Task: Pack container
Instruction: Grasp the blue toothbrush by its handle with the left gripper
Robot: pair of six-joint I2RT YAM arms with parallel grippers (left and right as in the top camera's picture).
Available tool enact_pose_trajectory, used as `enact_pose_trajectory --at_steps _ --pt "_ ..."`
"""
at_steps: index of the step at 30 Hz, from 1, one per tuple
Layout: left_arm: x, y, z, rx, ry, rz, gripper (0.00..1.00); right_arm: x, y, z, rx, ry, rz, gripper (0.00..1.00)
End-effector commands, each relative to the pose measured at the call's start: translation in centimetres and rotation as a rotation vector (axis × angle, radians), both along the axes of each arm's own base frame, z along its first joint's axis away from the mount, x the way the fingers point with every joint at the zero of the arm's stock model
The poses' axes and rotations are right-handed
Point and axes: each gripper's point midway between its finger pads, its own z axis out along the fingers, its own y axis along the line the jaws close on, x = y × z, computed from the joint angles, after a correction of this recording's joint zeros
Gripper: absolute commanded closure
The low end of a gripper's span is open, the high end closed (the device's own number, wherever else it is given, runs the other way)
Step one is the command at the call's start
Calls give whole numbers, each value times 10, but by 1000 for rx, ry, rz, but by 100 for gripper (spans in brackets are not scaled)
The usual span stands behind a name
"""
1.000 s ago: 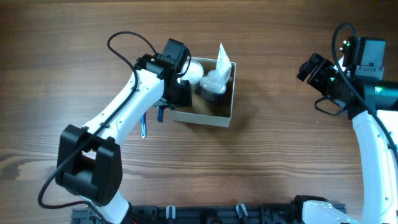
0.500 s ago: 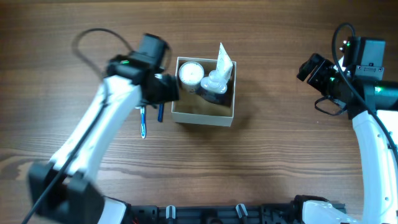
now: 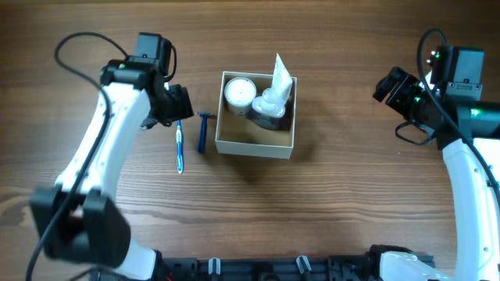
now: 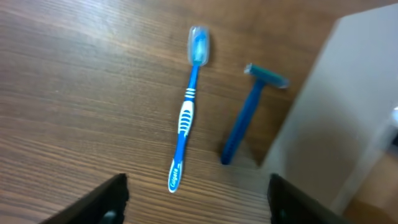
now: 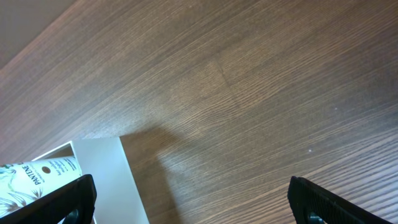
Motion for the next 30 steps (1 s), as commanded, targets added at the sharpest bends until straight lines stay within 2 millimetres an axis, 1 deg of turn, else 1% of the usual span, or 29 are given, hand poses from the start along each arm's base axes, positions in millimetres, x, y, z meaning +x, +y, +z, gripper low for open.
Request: enact_pose_trajectory --at_steps 1,5,9,12,16,17,19,21,26,30 --pt "4 6 -36 33 88 -44 38 4 1 3 14 -8 -2 0" --pt "8 6 -64 41 139 -58 39 4 1 3 14 -8 -2 0" --pt "11 10 -84 48 174 -67 39 4 1 3 14 -8 -2 0" --pt "11 15 -94 49 194 -61 41 4 1 3 14 -8 -2 0" --pt "10 21 -100 40 213 -44 47 4 1 3 14 -8 -2 0" --pt "10 19 -102 21 217 -63 48 4 1 3 14 -8 -2 0" --pt "9 12 -103 -22 224 -100 48 4 1 3 14 -8 -2 0" --pt "7 10 -105 -35 233 -114 49 4 1 3 14 -8 -2 0" --pt "6 9 -110 -35 233 -116 49 4 1 3 14 -8 -2 0" --pt "2 10 -116 -35 239 -115 52 4 1 3 14 -8 -3 0"
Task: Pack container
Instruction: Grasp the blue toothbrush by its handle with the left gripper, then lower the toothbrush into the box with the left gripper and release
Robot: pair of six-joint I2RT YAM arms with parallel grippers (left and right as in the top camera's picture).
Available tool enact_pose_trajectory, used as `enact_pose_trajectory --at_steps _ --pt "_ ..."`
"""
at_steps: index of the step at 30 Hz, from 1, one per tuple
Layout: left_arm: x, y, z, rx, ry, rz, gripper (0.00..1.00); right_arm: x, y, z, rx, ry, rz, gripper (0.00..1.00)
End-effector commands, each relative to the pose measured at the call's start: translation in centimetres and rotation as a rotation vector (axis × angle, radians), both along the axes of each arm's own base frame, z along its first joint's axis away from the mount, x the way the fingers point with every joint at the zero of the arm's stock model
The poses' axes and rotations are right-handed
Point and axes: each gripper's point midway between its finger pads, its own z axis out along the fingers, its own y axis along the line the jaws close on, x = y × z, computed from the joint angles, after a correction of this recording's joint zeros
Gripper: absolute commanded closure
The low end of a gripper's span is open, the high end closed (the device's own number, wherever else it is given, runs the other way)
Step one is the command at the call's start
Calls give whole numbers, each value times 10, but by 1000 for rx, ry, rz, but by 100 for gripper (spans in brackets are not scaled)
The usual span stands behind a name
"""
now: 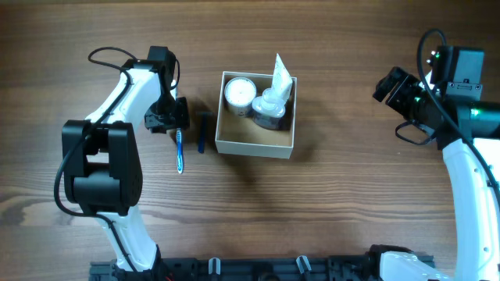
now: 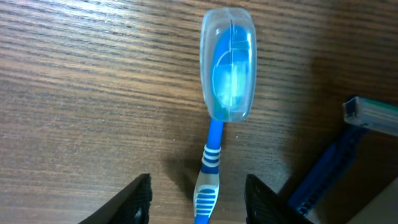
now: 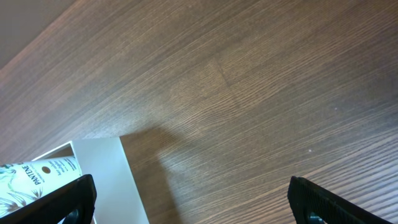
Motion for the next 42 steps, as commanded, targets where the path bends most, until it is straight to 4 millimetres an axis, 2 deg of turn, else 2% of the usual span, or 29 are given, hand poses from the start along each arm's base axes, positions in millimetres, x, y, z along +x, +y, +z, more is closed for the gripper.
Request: enact_pose_trajectory --at_steps 1,6,9,13,15,21,23,26,29,33,36,39,42 --pt "-11 -1 -15 -16 36 -18 52 4 1 3 13 -8 -3 0" --pt "-19 0 -25 -14 49 -18 56 4 1 3 13 -8 -3 0" --pt "-19 0 -25 -13 49 -20 66 4 1 3 14 -8 -3 0" --pt "-19 0 -25 -10 48 -21 88 4 1 3 13 -8 -3 1" --pt "-19 1 -24 -4 47 -22 96 4 1 3 14 -8 -3 0" --pt "-20 8 -11 35 53 -24 96 4 1 3 13 -8 -3 0" --pt "-18 8 2 34 38 -24 96 4 1 3 14 -8 -3 0" --pt "-8 4 43 27 -36 -31 96 4 1 3 13 -8 -3 0" --pt "-3 -8 79 10 -128 -88 96 4 1 3 13 -8 -3 0" --pt "-5 -39 124 -23 -269 -273 96 4 1 3 14 -8 -3 0" --pt "-12 -70 154 -32 -372 -457 96 4 1 3 13 -8 -3 0" --pt "-23 -99 173 -36 -442 -649 96 4 1 3 13 -8 -3 0" --pt "-35 -124 179 -32 -467 -852 96 4 1 3 13 -8 -3 0"
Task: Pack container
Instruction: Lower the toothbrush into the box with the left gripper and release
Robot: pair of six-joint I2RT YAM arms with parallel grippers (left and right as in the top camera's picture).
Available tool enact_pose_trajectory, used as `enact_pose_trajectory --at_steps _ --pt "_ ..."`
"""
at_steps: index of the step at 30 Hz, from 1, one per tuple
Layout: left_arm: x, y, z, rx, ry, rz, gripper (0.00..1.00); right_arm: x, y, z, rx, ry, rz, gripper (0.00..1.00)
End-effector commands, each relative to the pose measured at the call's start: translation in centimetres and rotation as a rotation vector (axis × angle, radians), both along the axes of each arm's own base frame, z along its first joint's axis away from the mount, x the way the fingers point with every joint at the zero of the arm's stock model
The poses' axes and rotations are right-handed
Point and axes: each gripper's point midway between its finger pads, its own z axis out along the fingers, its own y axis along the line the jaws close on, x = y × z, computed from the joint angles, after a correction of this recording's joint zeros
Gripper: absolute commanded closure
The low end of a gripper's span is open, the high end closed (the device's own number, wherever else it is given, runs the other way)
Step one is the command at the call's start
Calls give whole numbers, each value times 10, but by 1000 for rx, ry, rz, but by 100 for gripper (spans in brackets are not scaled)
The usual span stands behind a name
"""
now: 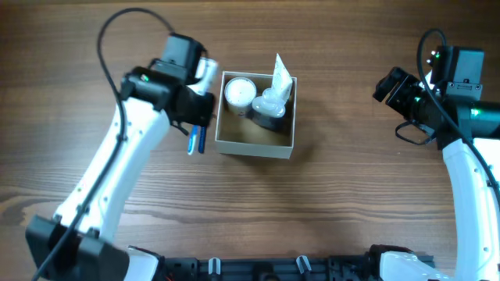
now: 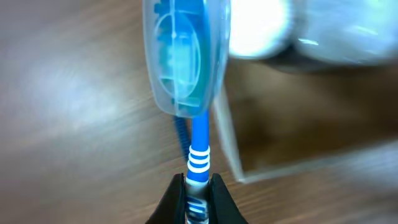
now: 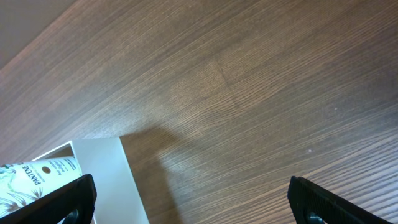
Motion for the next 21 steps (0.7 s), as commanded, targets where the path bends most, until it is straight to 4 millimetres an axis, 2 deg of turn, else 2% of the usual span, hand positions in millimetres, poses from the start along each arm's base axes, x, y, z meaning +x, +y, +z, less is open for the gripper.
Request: enact_pose_trajectory --at_steps 1,7,12,16,21 --pt "-16 -39 13 66 -79 -377 96 4 1 3 14 -8 -2 0" --pt "-39 -79 11 179 -145 -827 96 4 1 4 14 -9 -2 0" --pt "-43 -101 16 183 -204 -929 96 4 1 3 14 -8 -2 0" --pt "-57 -114 16 154 -223 -1112 96 4 1 4 14 -9 -2 0" --pt "-56 -120 15 152 -247 -1187 95 4 1 4 14 -9 -2 0"
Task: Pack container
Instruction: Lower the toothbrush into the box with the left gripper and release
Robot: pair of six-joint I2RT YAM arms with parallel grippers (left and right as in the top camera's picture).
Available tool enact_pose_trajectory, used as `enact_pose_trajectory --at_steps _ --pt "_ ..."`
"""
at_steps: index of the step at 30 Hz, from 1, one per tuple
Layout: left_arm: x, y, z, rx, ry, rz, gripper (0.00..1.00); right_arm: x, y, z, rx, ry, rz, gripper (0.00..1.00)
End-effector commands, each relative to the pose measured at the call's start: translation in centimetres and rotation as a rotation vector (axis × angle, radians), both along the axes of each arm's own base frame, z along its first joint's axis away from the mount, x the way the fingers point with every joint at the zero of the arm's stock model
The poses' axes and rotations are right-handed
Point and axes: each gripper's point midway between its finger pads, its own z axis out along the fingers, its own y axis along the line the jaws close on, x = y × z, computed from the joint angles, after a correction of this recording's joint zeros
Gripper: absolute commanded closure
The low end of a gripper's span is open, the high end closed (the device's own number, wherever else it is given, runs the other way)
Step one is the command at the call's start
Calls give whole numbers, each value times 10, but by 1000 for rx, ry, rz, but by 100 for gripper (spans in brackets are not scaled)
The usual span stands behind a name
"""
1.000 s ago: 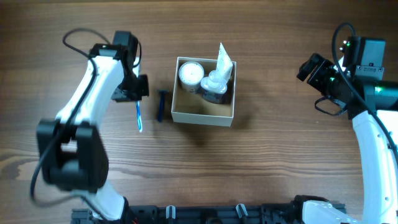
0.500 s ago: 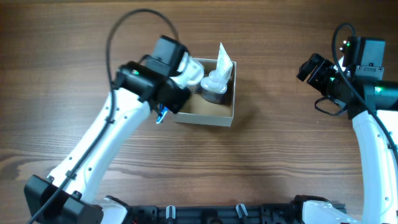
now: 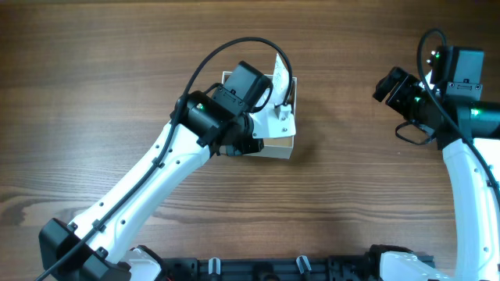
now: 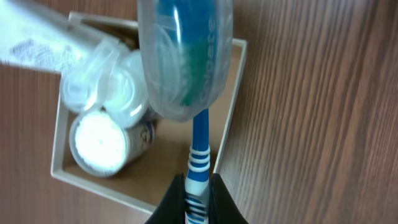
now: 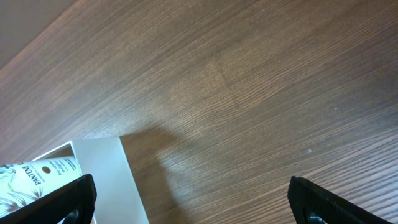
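Observation:
My left gripper (image 4: pixel 198 190) is shut on the lower handle of a blue toothbrush (image 4: pixel 199 134), whose clear-capped head (image 4: pixel 185 59) points away from the wrist. The brush hangs over one edge of the white open box (image 4: pixel 237 93). In the box stand a white-lidded jar (image 4: pixel 99 142), clear-capped bottles (image 4: pixel 102 87) and a white tube (image 3: pixel 280 72). In the overhead view the left arm (image 3: pixel 223 117) covers most of the box (image 3: pixel 273 148). My right gripper (image 5: pixel 198 202) is open and empty, off to the box's right.
Bare wooden table (image 3: pixel 367 203) surrounds the box. The right arm (image 3: pixel 461 164) stands along the right edge. The right wrist view shows the box's corner (image 5: pixel 106 174) and a printed tube (image 5: pixel 37 171).
My left gripper has moved with the toothbrush from the box's left side to above the box. The left arm now covers the box and the razor. The right arm is unchanged.
The toothbrush and a blue razor lay left of the box, with my left gripper open above them. The gripper then stood low around the brush. Then it was shut on the handle with the brush lifted beside the box, and now holds it over the box.

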Motion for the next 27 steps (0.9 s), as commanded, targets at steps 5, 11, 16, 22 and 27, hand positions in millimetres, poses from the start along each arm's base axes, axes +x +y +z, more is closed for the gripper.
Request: enact_pose_trajectory --at_steps 5,11,16,22,27 --pt "2 -15 -13 22 -10 -181 92 4 1 3 13 -8 -3 0" --pt "15 -22 -39 57 6 -189 91 4 1 3 14 -8 -3 0" --pt "30 -23 -55 101 -25 -197 89 4 1 4 14 -9 -2 0" --pt "38 -22 -72 151 -25 -222 88 4 1 4 13 -9 -3 0" --pt "44 -15 -79 207 -41 -212 88 4 1 3 14 -8 -3 0"
